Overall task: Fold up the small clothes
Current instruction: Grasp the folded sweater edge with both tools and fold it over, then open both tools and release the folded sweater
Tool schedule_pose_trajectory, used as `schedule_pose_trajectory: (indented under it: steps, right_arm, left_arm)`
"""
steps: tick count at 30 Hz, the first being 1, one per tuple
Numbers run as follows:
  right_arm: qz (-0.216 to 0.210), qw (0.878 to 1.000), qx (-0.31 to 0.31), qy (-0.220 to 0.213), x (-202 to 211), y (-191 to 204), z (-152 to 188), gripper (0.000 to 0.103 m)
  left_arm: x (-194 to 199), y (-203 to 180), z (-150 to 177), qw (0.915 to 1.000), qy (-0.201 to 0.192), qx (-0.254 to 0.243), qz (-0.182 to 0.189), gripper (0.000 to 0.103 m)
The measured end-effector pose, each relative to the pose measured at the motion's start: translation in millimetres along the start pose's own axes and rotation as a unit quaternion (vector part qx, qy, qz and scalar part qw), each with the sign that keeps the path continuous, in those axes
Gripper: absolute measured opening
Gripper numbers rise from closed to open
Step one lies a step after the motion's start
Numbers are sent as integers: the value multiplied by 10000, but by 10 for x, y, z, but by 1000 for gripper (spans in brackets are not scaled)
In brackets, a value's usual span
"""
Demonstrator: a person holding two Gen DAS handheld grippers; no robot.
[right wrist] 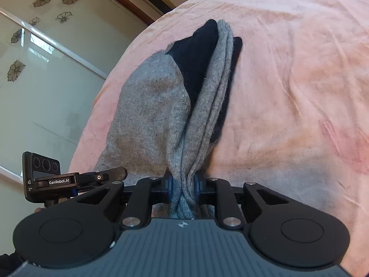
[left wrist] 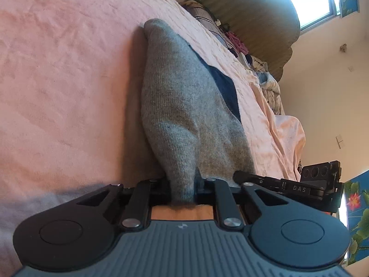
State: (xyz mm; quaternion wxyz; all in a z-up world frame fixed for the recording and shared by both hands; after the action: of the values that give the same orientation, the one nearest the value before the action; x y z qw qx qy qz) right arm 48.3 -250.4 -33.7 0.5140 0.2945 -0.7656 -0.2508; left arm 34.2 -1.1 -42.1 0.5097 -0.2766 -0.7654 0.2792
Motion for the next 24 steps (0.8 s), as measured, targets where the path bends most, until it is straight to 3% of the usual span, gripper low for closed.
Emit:
schedule_pose_trajectory:
  steps: [3,6,8,10,11,12,13,15,17,19,21,22,24]
  right_arm:
    - [-156,9997,181,-30,180,91,123,23]
    - [-97,9998,81,175,143,3,384,23]
    - [-119,9998,-146,86,112,-113,442,29]
    - [-205,9983,-505,-205,236,-171,343,49]
    - [-109,9971,-550,-513,354,-164,241,53]
    - [-120,9951,-461,-869,492,-103,111,55]
    - [-128,9929,-365,-1127,579,-30,-28,55]
    - [113,9902,-75,-1388,608,144,-325,55]
    - [348,9888,425,-1387,434,412,-579,57]
    - [501,9891,747,-1163,100,573,-804,75]
    - [952,9884,904,-760,-308,521,-953,82]
    - [1338,9853,943,-483,-492,382,-966,79]
    - [1678,9723,1492,-648,-611,229,-946,73]
  left_arm:
    - [188,-80,158,9996,37,-252,81,14]
    - [243,-57,441,9975,159,-646,-247,15]
    - [234,-17,532,9932,37,-957,-656,18]
    - [376,-92,504,9884,-167,-1159,-966,32]
    - [476,-164,453,9832,-344,-1342,-1185,39]
    - [588,-263,381,9758,-619,-1569,-1389,56]
    - [702,-400,304,9657,-985,-1866,-1510,76]
    - [777,-689,165,9406,-1603,-2475,-1683,95]
    - [532,-914,21,9187,-1701,-2967,-1975,95]
    - [126,-943,-59,9120,-1452,-3196,-2120,95]
    - [-327,-813,-52,9100,-886,-3225,-2449,94]
    - [-470,-732,-29,9073,-732,-3236,-2584,94]
    - [-548,-652,55,8895,-980,-3535,-2724,95]
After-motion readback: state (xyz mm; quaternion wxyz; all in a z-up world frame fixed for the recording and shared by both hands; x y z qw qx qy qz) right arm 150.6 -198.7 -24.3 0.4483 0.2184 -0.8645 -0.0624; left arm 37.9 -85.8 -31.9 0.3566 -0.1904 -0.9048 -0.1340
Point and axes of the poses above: each gripper's, at about its wrist camera, not at the fingertips, and x roughly against the way its jaws point, y to its left, z to its underside, the point moved 8 cm from there along -x, roughly the way its jaws point, and after that the axes turned 7 degrees about y, right-handed, at the moved point
